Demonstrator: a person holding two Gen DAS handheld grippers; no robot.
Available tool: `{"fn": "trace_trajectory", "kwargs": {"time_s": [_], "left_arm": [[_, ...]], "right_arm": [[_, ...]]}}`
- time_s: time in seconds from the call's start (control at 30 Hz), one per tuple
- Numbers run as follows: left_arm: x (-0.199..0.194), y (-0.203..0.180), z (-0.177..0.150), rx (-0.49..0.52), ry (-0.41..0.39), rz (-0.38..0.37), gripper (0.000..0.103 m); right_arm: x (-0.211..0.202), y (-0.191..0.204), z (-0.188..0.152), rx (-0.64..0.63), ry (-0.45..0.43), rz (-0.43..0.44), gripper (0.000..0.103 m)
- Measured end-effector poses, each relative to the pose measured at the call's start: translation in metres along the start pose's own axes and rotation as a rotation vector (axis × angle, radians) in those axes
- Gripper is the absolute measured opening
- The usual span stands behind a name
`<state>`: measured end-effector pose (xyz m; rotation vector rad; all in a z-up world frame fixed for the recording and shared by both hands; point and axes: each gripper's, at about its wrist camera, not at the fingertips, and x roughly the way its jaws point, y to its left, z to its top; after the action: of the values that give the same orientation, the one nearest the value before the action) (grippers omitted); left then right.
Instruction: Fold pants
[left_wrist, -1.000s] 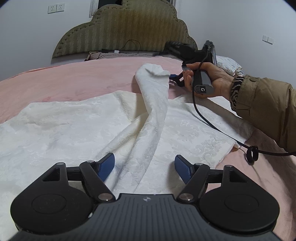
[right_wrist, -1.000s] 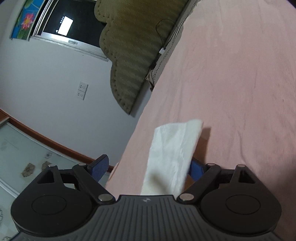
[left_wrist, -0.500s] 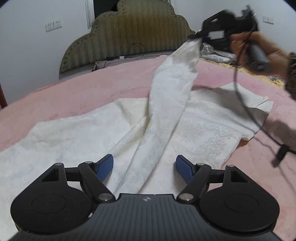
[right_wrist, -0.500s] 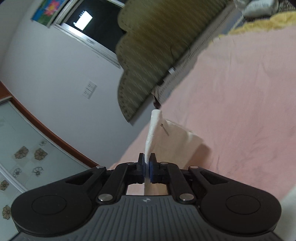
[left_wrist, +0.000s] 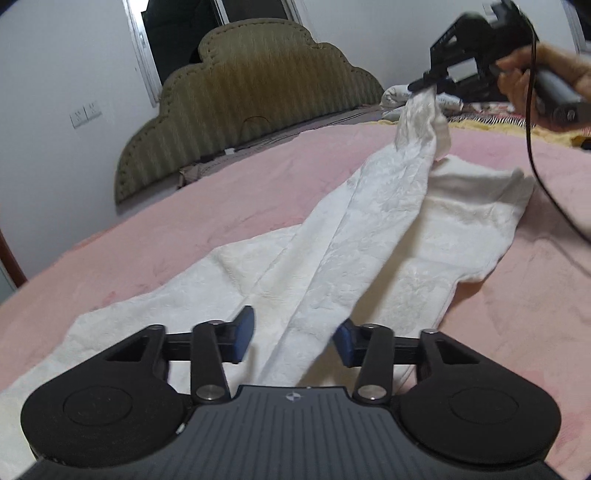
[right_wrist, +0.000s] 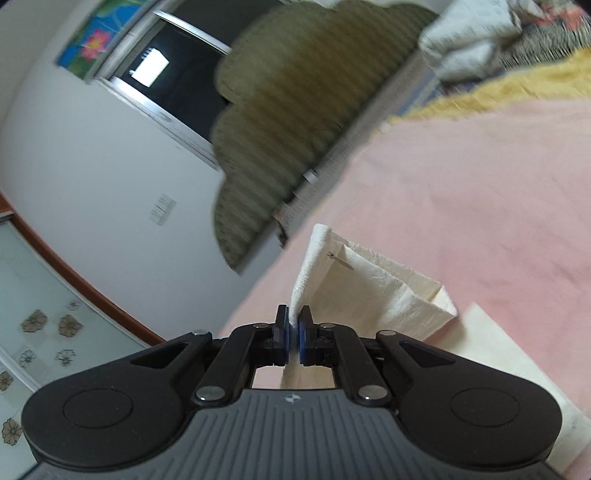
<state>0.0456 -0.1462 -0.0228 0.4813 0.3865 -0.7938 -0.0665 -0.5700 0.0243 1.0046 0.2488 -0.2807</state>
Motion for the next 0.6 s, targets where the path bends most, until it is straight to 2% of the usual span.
{"fn": "trace_trajectory", "kwargs": {"time_s": [0.07, 0.13, 0.2, 0.23, 0.3, 0.37, 0.4, 0.47, 0.6], "left_arm": [[-0.003, 0.008, 0.004, -0.057, -0.003, -0.038, 0.027], [-0.008, 0.017, 0.006, -0.11, -0.014, -0.087, 0.023], [-0.01, 0.026, 0.005, -0.169, -0.006, -0.169, 0.023], [-0.01, 0.029, 0.003, -0.197, 0.007, -0.196, 0.022], [-0.01, 0.032, -0.004, -0.231, 0.032, -0.241, 0.018], [-0.01, 0.034, -0.011, -0.257, 0.053, -0.273, 0.016], [-0.011, 0.034, -0.014, -0.266, 0.056, -0.282, 0.016], [-0.013, 0.035, -0.016, -0.265, 0.06, -0.288, 0.014], [-0.019, 0.042, -0.014, -0.289, 0.053, -0.308, 0.011]], "right_arm": [[-0.002, 0.005, 0.004, -0.005, -0.02, 0.029, 0.005], [-0.019, 0.017, 0.001, -0.081, -0.092, 0.123, 0.005], [-0.037, 0.021, -0.004, -0.155, -0.138, 0.175, 0.005], [-0.043, 0.016, -0.006, -0.165, -0.138, 0.155, 0.005], [-0.049, -0.005, -0.012, -0.15, -0.102, 0.027, 0.005], [-0.051, -0.039, -0.024, -0.08, -0.035, -0.1, 0.005], [-0.052, -0.057, -0.03, -0.026, -0.006, -0.134, 0.005], [-0.058, -0.085, -0.044, 0.074, 0.018, -0.155, 0.005], [-0.072, -0.094, -0.058, 0.103, -0.002, -0.141, 0.005]]}}
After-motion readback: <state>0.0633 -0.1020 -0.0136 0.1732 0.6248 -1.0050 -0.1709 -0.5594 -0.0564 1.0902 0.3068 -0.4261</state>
